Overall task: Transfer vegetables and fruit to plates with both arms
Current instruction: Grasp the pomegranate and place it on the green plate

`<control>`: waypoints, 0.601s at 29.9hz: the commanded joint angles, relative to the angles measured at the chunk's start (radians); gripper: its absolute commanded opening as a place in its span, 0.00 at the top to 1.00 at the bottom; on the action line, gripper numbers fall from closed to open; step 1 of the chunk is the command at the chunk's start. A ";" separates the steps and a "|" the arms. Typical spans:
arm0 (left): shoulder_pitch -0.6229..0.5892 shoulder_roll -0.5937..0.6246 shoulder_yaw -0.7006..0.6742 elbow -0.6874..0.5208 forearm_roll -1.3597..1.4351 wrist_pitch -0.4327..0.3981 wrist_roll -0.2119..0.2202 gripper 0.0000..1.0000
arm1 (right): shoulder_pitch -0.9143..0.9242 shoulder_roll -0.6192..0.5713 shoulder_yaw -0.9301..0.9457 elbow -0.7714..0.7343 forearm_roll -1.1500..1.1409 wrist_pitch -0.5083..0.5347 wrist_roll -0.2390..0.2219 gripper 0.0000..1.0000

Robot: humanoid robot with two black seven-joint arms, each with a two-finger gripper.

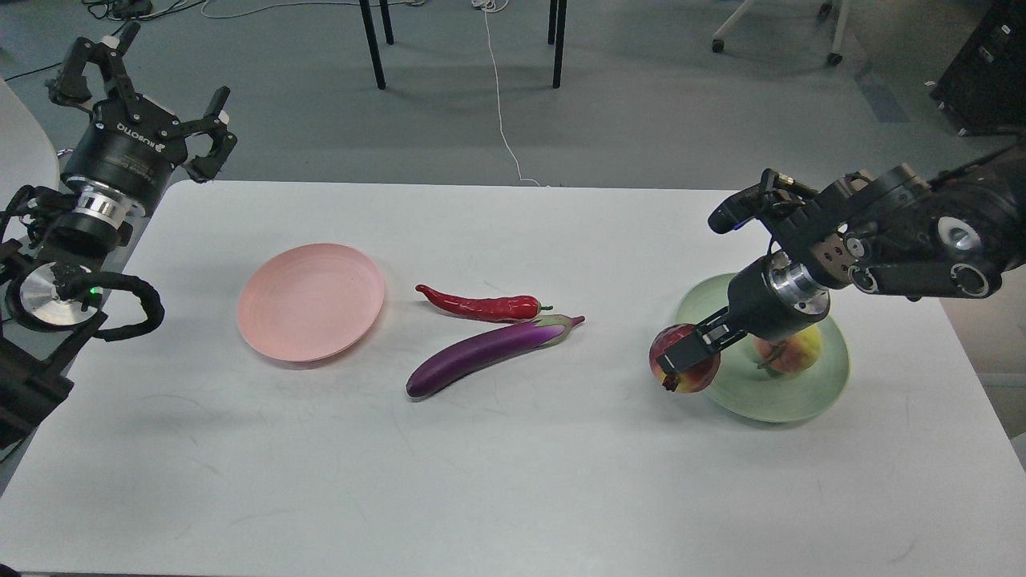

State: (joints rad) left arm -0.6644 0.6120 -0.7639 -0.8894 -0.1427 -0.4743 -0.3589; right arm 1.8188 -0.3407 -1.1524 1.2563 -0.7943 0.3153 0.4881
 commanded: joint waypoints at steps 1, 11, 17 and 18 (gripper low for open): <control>-0.001 -0.003 0.000 0.000 0.000 0.000 0.002 0.02 | -0.018 -0.053 -0.016 -0.024 -0.014 -0.001 0.000 0.40; -0.003 -0.003 0.000 0.000 0.002 -0.001 0.000 0.02 | -0.154 -0.066 -0.009 -0.155 -0.011 -0.007 -0.005 0.20; 0.000 -0.005 0.002 0.000 0.002 -0.001 0.000 0.02 | -0.157 -0.070 0.066 -0.166 0.004 0.008 -0.011 0.03; 0.000 -0.005 0.002 0.000 0.002 -0.001 0.001 0.02 | -0.156 -0.070 0.078 -0.166 0.007 0.010 -0.011 0.03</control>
State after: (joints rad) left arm -0.6662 0.6099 -0.7639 -0.8898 -0.1411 -0.4755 -0.3584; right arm 1.6625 -0.4092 -1.1136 1.0907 -0.7912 0.3165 0.4786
